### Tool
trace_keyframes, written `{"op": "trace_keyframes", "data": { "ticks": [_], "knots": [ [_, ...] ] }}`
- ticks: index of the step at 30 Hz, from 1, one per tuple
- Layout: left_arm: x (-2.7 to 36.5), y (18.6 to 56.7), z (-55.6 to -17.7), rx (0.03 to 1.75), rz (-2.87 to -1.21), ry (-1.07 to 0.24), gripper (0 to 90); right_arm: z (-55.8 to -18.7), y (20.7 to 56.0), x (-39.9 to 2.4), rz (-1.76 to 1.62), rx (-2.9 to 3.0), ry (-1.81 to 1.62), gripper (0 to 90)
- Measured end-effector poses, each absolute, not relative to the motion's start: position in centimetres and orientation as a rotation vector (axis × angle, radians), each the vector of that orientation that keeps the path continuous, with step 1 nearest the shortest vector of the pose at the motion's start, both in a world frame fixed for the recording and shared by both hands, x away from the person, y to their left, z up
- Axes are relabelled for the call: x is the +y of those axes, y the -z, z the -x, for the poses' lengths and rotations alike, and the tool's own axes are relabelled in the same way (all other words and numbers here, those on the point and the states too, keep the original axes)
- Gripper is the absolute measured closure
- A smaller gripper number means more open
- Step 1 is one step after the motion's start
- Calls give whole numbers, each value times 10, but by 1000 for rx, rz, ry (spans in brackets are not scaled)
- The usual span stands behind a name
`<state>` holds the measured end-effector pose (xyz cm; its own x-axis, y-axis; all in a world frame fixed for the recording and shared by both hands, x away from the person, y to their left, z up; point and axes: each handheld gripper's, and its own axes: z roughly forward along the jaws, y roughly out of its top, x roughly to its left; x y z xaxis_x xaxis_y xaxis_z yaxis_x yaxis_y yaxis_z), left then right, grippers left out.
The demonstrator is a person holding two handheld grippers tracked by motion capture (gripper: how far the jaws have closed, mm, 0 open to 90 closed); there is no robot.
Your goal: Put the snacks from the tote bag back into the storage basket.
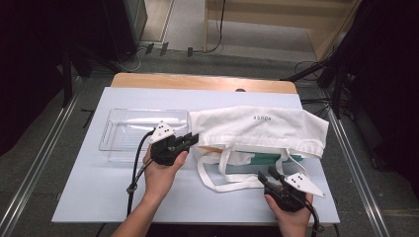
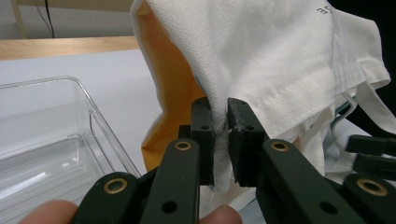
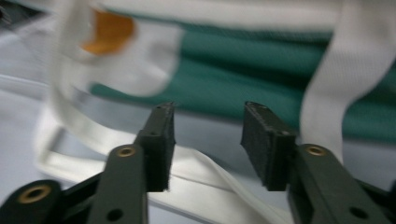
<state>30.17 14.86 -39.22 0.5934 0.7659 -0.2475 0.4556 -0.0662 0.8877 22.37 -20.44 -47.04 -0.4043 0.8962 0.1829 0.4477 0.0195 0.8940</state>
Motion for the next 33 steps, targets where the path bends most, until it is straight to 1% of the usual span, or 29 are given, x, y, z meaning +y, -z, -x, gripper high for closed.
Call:
{"op": "trace_keyframes", "data": {
  "ticks": [3, 4, 5, 8, 9, 10, 11, 12, 19, 23, 28, 33],
  "knots": [
    [149, 393, -302, 1015, -1705, -339, 827, -237, 483, -211, -1476, 1963, -1258, 482],
    [149, 393, -302, 1014, -1706, -338, 826, -238, 486, -211, -1496, 2022, -1220, 486],
    [149, 393, -302, 1016, -1705, -339, 827, -238, 486, -210, -1489, 2040, -1203, 514],
    [149, 393, -302, 1023, -1697, -340, 827, -237, 488, -205, -1448, 2116, -1106, 642],
    [149, 392, -302, 1024, -1697, -339, 827, -236, 488, -203, -1431, 2116, -1085, 715],
    [149, 392, -302, 1024, -1697, -339, 827, -236, 488, -203, -1431, 2116, -1085, 715],
    [149, 392, -302, 1023, -1695, -341, 827, -234, 487, -203, -1405, 2121, -1072, 774],
    [149, 392, -302, 1023, -1696, -340, 826, -228, 484, -206, -1347, 2110, -1118, 894],
    [149, 396, -301, 1019, -1712, -353, 822, -204, 450, -222, -1213, 1840, -1386, 900],
    [148, 397, -300, 1019, -1728, -372, 816, -204, 425, -232, -1160, 1662, -1479, 900],
    [147, 398, -297, 1021, -1729, -371, 784, -223, 400, -243, -1192, 1513, -1533, 900],
    [149, 399, -294, 1014, -1734, -369, 746, -256, 382, -244, -1239, 1427, -1569, 900]
  ]
}}
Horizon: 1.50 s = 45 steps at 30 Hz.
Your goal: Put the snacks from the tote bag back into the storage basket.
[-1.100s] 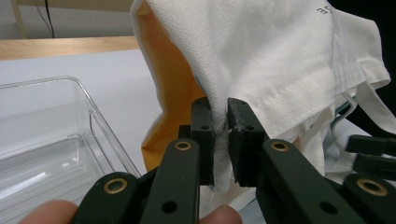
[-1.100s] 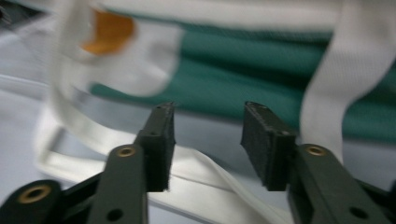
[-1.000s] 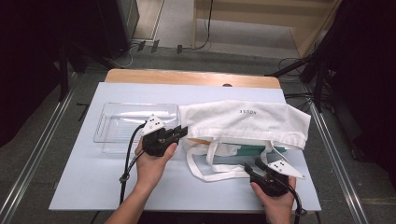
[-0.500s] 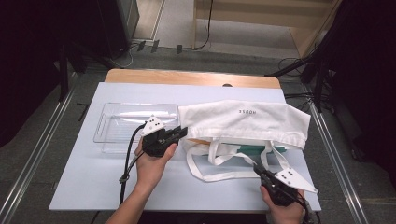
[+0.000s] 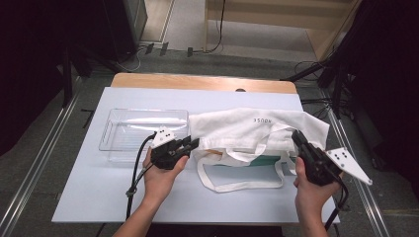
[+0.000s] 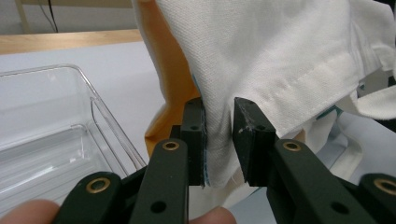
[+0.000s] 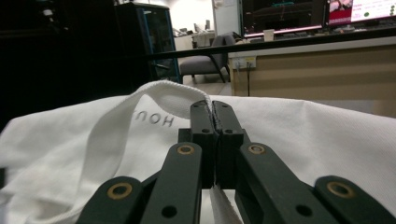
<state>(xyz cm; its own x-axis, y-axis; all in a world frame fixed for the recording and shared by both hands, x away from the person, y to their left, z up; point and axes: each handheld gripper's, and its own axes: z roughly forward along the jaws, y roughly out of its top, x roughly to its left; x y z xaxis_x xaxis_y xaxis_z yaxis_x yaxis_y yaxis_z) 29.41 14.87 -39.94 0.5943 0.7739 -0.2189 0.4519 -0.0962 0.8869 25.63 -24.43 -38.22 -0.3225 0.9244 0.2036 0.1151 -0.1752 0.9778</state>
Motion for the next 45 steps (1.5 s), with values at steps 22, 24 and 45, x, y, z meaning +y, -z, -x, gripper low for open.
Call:
{"op": "trace_keyframes", "data": {
  "ticks": [22, 24, 45],
  "knots": [
    [100, 390, -256, 873, -1820, -661, 388, -297, 396, -233, -1350, 1460, -1470, 900],
    [90, 392, -258, 860, -1850, -703, 379, -297, 395, -233, -1344, 1459, -1473, 900],
    [98, 358, -300, 853, -1771, -471, 862, -285, 395, -235, -1324, 1582, -1528, 785]
  ]
}}
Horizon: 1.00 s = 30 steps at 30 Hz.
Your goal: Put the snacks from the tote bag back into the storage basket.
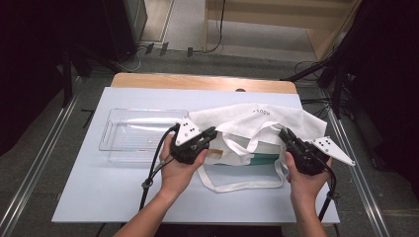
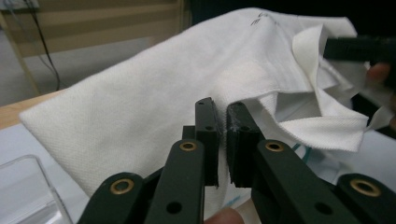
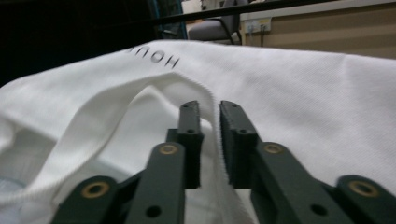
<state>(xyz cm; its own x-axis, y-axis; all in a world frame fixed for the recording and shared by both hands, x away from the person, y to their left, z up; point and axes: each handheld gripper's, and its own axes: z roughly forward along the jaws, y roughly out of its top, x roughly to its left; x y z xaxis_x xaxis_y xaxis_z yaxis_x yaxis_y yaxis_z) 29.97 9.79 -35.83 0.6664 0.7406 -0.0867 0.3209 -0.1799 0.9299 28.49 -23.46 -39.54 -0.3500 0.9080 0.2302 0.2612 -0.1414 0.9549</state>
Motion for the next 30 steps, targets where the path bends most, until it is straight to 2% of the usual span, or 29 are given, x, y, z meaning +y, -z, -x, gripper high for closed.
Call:
{"op": "trace_keyframes", "data": {
  "ticks": [5, 9, 14, 18, 19, 23, 26, 30],
  "knots": [
    [103, 346, -313, 878, -1740, -396, 893, -267, 397, -229, -1267, 1659, -1560, 586],
    [103, 343, -319, 895, -1728, -377, 895, -247, 398, -223, -1223, 1659, -1573, 496],
    [105, 343, -324, 914, -1700, -334, 896, -222, 407, -220, -1174, 1633, -1561, 491],
    [107, 342, -324, 908, -1702, -334, 896, -211, 424, -235, -1304, 1551, -1488, 596],
    [107, 342, -324, 908, -1702, -334, 896, -211, 424, -235, -1304, 1551, -1488, 596],
    [108, 341, -325, 915, -1696, -325, 897, -213, 448, -263, -1476, 1512, -1389, 703],
    [108, 341, -326, 910, -1697, -325, 897, -220, 456, -273, -1560, 1495, -1371, 660],
    [107, 342, -326, 906, -1694, -327, 897, -236, 470, -282, -1680, 1471, -1462, 551]
  ]
}}
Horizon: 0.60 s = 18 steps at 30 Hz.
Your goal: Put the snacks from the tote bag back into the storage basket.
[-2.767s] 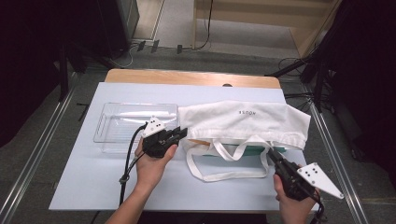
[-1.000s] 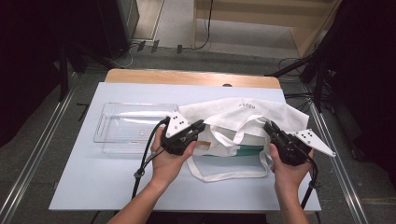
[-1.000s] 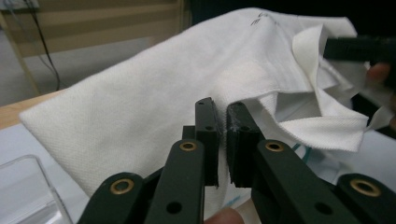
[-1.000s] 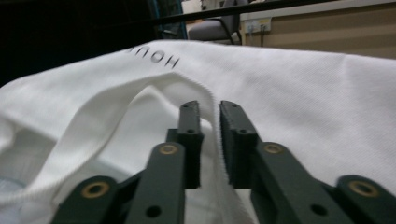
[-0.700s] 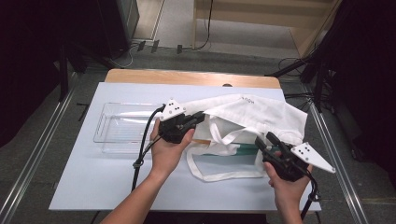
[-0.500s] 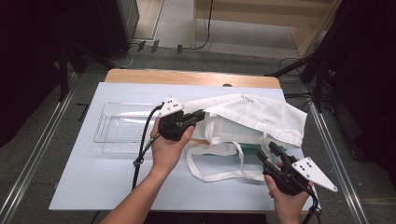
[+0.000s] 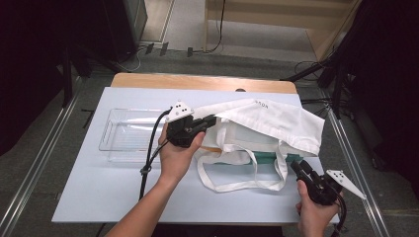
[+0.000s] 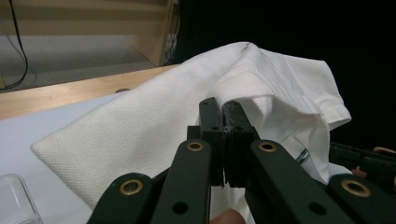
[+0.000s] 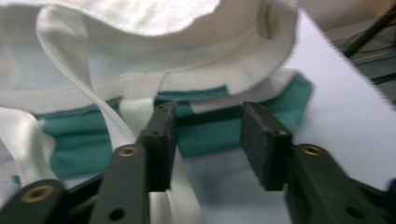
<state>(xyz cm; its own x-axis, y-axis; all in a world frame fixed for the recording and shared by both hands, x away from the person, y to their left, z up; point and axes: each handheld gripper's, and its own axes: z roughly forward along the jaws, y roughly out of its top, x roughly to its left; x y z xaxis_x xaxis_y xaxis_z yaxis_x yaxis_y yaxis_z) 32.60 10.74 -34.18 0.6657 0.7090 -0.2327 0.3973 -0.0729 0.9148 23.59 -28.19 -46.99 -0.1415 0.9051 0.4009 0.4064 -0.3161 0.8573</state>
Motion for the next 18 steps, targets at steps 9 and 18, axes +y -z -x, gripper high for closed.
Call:
{"op": "trace_keyframes", "data": {
  "ticks": [9, 18],
  "knots": [
    [108, 347, -325, 903, -1697, -327, 897, -258, 467, -248, -1515, 1685, -1535, 536],
    [109, 346, -330, 916, -1686, -315, 900, -256, 461, -243, -1481, 1686, -1384, 758]
  ]
}}
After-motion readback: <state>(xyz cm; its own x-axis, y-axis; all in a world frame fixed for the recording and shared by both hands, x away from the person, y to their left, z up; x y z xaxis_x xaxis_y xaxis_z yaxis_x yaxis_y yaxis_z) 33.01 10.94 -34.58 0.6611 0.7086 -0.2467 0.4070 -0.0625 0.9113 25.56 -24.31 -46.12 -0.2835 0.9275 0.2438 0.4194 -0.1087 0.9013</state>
